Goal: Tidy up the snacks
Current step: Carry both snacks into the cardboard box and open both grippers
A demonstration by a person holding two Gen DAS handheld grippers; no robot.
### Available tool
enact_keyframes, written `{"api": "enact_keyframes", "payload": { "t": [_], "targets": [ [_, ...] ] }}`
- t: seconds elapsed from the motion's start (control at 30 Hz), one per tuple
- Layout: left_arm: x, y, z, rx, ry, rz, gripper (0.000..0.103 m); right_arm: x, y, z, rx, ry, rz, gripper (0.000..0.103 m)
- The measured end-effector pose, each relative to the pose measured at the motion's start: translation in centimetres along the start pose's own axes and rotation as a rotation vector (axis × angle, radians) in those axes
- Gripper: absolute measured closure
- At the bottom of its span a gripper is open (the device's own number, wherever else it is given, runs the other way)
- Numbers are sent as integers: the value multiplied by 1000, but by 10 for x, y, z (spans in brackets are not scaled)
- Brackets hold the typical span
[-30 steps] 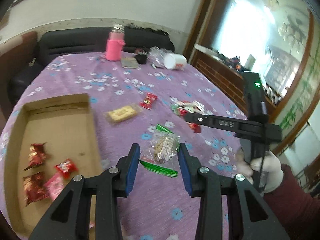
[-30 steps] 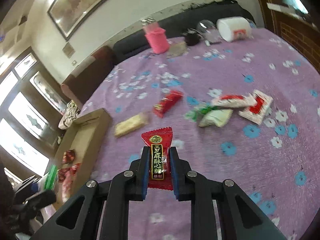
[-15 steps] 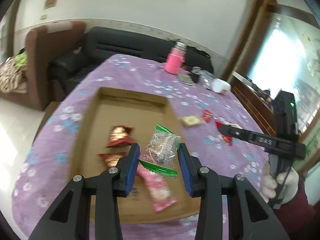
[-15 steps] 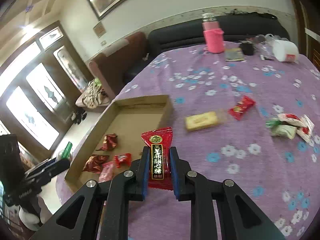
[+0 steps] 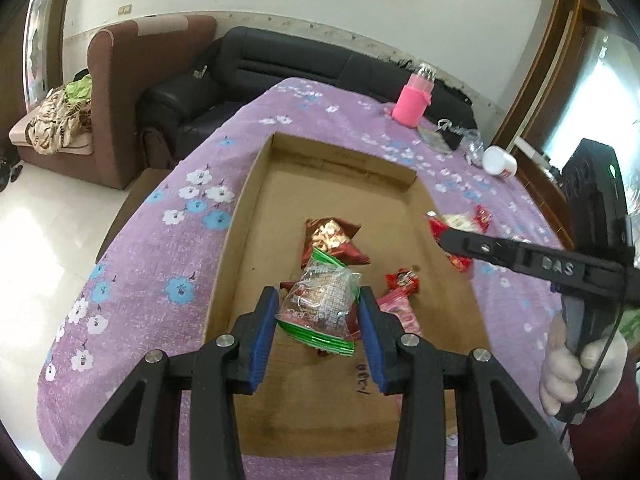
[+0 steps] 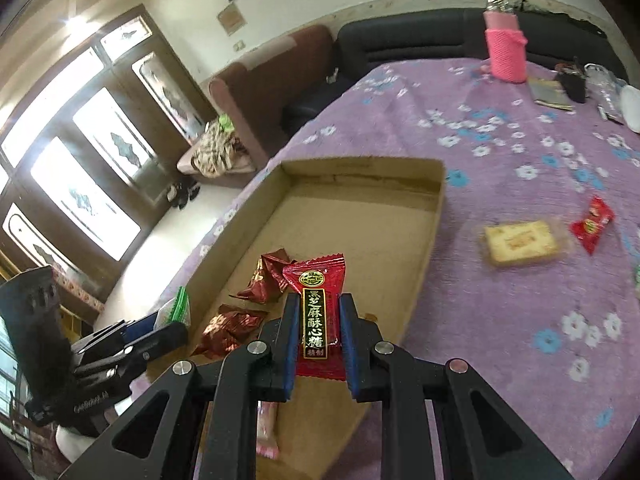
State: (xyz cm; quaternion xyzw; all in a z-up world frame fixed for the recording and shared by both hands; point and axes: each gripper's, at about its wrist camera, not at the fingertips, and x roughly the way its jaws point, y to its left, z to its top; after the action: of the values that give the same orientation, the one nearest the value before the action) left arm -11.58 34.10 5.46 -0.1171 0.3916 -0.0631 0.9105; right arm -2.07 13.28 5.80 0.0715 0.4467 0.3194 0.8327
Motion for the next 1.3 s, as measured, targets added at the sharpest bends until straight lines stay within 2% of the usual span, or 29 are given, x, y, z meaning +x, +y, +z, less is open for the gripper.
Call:
{"api": "enact_keyframes", "payload": {
  "t": [0.27,0.57,0.7,0.77,0.97,1.07,1.17,1.3],
  "targets": [
    [7,0,-3,13,25,11,63,45,8,10,-20,69,-12,82],
    [4,-1,-2,3,31,-7,50,49,9,11,-1,65,6,81],
    [-7,-4,-1,-11,17,-15,45,33,11,10,-4,32,7,79],
    [-15,-6,0,-24,2,-22,34,24,11,9,-11,15,1,78],
    [-39,-14,4,-71,-42,-63,20,-16,7,-4,2,-41,3,78],
    [-54,-22,5,-82,-74,-99,17,-40,1,-13,9,-80,-3,78],
    [-64,-38,2,-65,-93,-166,17,-61,-8,-22,26,-104,-22,78],
    [-65,-69,1,-4,-79,-162,17,-94,-24,-36,62,-140,-43,77]
  ]
}}
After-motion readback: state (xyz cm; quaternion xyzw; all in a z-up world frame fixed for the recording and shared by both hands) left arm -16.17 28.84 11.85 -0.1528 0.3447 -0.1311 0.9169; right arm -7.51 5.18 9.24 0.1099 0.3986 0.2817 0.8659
